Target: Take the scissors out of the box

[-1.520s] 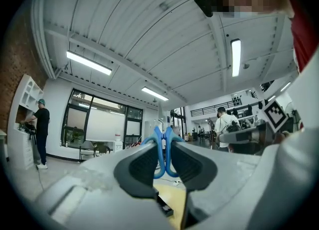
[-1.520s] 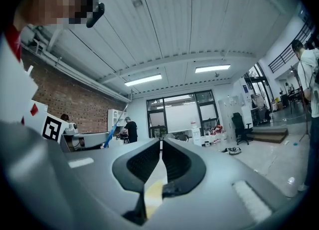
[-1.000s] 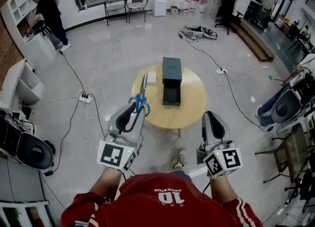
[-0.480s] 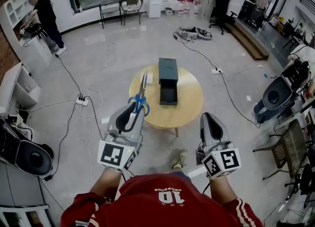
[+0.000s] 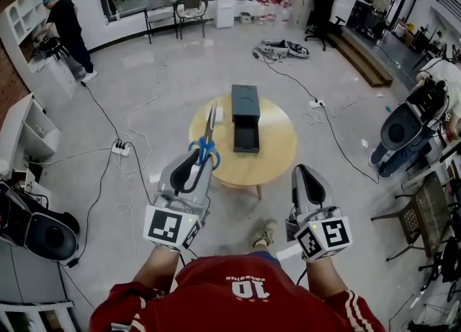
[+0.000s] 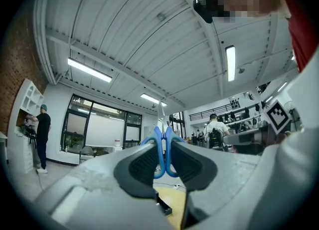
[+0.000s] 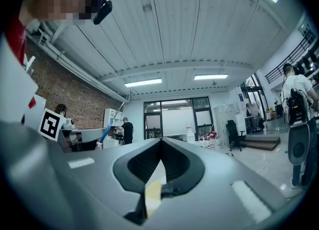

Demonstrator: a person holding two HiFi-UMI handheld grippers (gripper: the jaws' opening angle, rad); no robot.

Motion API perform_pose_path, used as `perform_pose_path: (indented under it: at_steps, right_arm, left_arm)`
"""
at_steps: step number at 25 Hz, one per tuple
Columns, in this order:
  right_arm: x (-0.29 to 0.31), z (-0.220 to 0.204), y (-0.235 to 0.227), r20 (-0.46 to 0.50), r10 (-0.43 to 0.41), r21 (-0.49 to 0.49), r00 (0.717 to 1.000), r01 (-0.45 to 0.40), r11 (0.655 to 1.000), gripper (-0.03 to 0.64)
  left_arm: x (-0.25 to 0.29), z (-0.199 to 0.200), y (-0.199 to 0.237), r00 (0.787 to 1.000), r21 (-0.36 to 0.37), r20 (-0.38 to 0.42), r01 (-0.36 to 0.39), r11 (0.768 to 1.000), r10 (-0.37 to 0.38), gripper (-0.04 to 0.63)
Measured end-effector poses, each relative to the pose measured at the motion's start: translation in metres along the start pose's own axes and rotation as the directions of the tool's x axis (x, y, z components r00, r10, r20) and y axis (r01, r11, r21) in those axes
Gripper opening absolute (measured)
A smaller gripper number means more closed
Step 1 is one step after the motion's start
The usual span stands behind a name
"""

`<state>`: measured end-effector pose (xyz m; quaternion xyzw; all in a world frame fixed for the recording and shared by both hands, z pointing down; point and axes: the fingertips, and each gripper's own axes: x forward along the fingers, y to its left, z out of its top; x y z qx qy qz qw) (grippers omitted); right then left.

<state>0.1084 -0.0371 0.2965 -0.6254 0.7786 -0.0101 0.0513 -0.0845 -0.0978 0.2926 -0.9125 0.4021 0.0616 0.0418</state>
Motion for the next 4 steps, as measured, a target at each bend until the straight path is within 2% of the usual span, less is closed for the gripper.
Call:
perform_pose_path:
  at_steps: [4]
  right_arm:
    - [-0.0064,-0.0042,0.0007,-0.001,-0.001,0.004,1.000,0.001,1.000,-0.009]
  left_arm:
    - [-0.0045,-0.0042,-0.0057,1.000,0.004,-0.002,-0.001,1.000,0.001,0.097]
